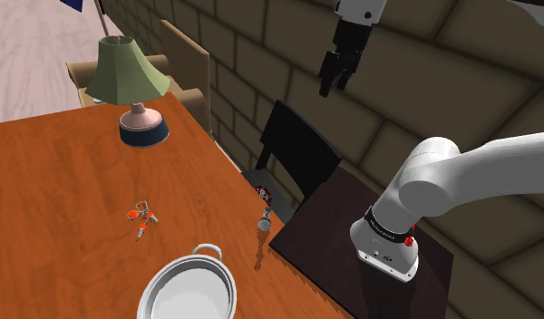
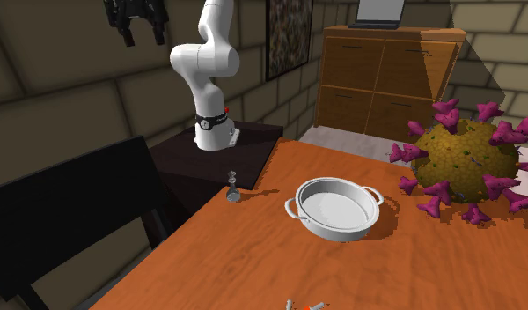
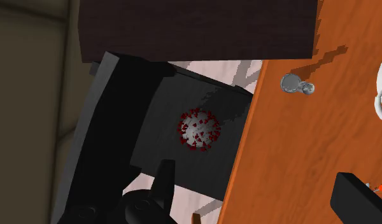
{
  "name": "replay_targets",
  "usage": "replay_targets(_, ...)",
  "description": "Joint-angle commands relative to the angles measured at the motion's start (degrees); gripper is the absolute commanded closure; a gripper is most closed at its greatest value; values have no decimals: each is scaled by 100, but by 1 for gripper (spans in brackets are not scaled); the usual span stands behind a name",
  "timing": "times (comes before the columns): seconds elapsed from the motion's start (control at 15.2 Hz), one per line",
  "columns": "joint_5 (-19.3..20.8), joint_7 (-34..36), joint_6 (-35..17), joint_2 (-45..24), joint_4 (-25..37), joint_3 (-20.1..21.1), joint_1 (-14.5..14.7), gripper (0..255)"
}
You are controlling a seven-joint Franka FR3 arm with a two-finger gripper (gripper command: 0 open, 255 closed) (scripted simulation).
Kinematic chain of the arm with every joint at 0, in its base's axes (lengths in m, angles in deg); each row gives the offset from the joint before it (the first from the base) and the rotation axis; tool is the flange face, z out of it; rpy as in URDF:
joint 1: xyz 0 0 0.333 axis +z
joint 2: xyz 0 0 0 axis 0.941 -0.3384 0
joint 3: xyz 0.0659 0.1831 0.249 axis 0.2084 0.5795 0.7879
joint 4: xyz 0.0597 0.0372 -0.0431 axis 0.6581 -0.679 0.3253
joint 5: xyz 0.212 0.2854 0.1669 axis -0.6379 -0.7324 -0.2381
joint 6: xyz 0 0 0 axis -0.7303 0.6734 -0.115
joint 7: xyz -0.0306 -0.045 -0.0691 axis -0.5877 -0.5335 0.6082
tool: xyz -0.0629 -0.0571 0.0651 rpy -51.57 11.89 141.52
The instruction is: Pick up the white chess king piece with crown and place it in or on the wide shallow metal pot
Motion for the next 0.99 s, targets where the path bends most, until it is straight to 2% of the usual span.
replay_targets(0.0,0,0,0,0,0,0,0,0)
replay_targets(0.46,-329,391,-890,-654,-661,459,222,0)
replay_targets(0.92,-666,747,-1859,-1656,-1041,912,476,0)
